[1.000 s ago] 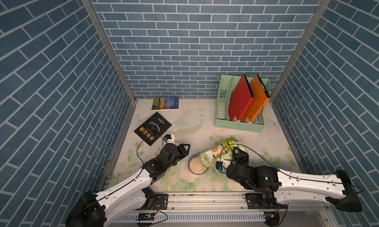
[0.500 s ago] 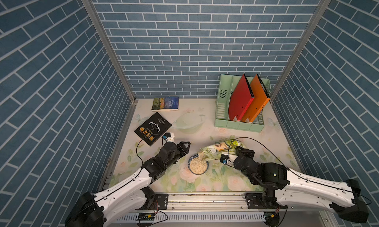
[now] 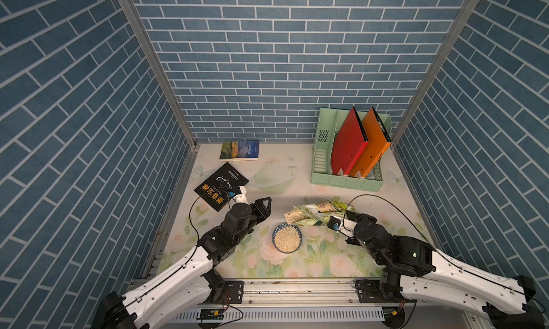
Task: Pour the oats into the breakfast bowl
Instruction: Pour the oats into the bowl, then place the oats bag at the center of the board.
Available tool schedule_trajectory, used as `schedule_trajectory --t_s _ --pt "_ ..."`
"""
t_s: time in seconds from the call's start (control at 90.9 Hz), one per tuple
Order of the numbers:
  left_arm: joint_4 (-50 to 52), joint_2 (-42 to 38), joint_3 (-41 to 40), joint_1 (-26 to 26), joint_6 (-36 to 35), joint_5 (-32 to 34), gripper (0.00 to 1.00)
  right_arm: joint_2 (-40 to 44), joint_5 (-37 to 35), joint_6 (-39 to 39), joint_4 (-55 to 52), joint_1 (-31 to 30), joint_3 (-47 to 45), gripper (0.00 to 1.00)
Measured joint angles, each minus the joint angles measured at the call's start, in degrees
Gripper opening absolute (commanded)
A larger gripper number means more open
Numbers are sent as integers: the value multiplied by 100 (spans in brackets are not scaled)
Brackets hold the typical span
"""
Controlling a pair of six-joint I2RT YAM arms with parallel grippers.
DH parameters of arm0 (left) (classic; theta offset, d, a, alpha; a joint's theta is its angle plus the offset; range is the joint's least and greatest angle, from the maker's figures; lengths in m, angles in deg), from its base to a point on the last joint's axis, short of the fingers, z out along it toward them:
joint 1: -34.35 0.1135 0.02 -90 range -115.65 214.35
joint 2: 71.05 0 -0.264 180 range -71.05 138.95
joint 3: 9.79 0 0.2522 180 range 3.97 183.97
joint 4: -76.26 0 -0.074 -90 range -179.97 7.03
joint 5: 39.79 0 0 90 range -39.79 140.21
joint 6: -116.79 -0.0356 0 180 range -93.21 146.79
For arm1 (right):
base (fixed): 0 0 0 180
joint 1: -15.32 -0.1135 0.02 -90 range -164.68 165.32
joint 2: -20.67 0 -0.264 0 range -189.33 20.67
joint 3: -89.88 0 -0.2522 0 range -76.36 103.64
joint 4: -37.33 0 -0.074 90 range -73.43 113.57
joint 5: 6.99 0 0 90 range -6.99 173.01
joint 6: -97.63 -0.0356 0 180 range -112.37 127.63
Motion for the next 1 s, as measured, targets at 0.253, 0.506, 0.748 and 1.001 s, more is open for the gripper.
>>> schedule_trajectory --t_s 0.253,0.506,0.748,1.001 --pt "142 -26 166 0 -179 186 60 328 649 -494 702 398 -192 0" --pt "140 94 166 0 -219 177 60 267 1257 -1504 1692 981 -754 0" --pt "-136 391 164 0 -238 -83 59 544 2186 -3047 3547 1799 -2149 0" --pt "-455 866 157 0 -271 -358 58 168 2616 -3818 5112 1869 -3136 0"
